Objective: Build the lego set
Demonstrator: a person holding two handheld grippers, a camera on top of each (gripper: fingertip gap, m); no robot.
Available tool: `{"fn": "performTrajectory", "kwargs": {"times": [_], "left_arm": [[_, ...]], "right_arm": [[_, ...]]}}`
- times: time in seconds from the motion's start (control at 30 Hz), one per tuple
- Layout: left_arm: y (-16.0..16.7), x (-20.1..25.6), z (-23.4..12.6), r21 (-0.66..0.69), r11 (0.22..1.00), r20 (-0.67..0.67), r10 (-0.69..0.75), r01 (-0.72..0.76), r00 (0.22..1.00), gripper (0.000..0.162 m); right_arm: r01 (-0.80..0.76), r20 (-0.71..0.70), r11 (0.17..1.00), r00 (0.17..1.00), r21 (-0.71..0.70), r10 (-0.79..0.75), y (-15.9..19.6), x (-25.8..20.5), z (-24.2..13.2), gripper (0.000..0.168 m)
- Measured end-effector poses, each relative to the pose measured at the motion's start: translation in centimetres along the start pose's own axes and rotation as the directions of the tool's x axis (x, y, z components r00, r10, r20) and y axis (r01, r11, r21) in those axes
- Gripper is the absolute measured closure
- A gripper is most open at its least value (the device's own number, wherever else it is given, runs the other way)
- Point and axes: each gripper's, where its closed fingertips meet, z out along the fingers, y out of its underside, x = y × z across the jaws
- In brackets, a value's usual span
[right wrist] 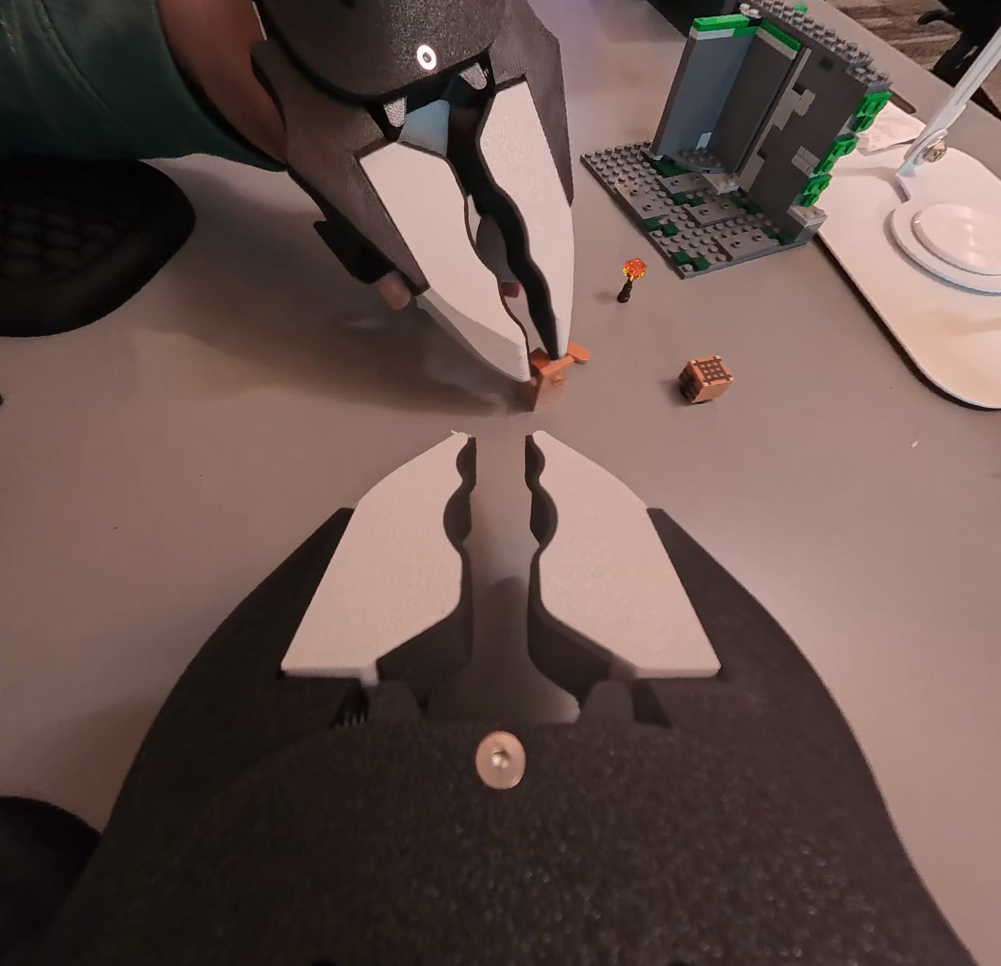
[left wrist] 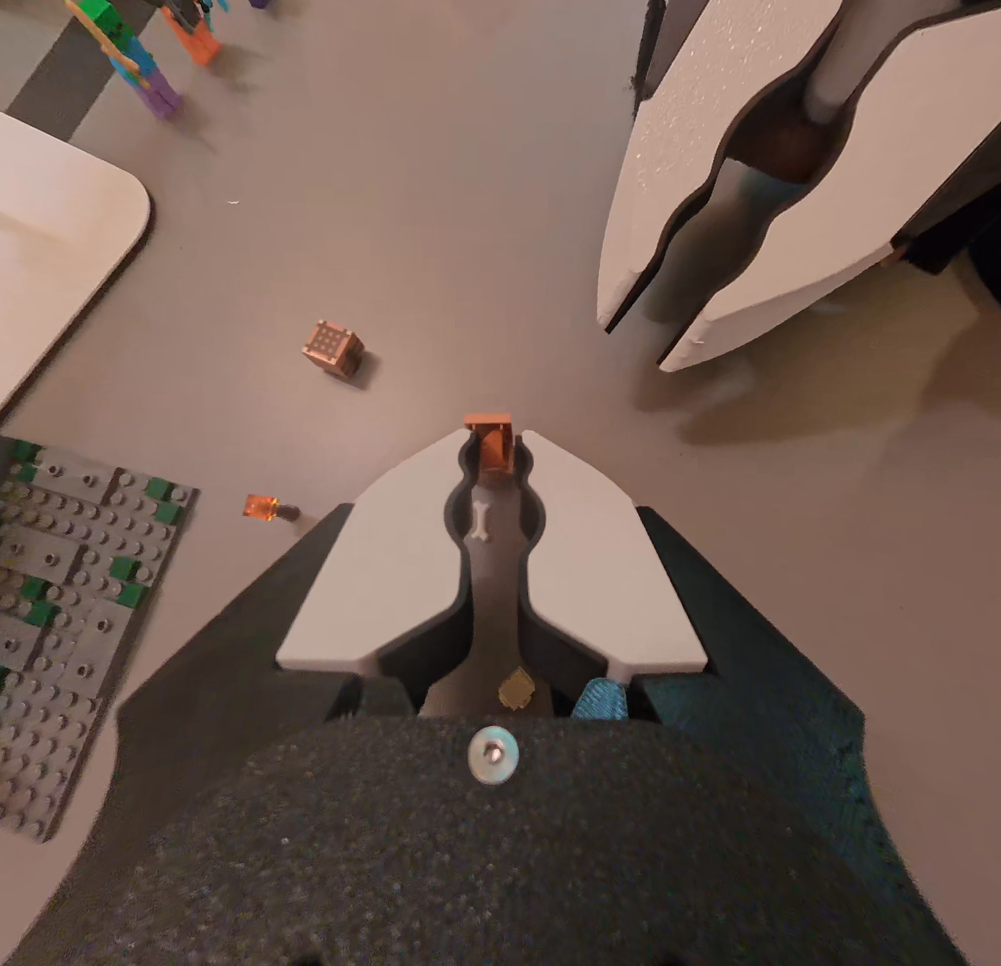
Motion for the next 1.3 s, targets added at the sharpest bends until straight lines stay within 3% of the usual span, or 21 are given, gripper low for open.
{"fn": "performTrajectory", "kwargs": {"times": [0.57,0.67,0.8,1.07,1.3], "left_arm": [[0.5,0.2,-1.5,0.010,0.998,0.008,0.061,-0.061,0.998,0.142],[0.1,1.1,-1.0,0.033,0.994,-0.021,0.100,-0.100,0.995,0.141],[0.7,1.5,0.4,-0.036,0.988,-0.019,0.150,-0.151,0.988,0.139],[0.9,2.0,0.2,-0.070,0.994,-0.052,0.086,-0.089,0.995,0.140],[1.1,0.6,-1.8,-0.083,0.995,0.005,0.061,-0.060,0.998,0.139]], "right_arm": [[-0.011,0.010,1.000,1.000,-0.003,0.011,0.3,-0.1,0.2,0.152],[-0.009,0.015,1.000,1.000,-0.007,0.009,0.3,-0.2,0.4,0.152],[-0.006,0.013,1.000,1.000,-0.010,0.007,0.4,-0.2,0.3,0.152],[-0.008,0.015,1.000,1.000,-0.008,0.009,0.4,-0.2,0.3,0.152],[-0.017,0.016,1.000,1.000,-0.001,0.017,0.3,-0.1,0.3,0.152]]}}
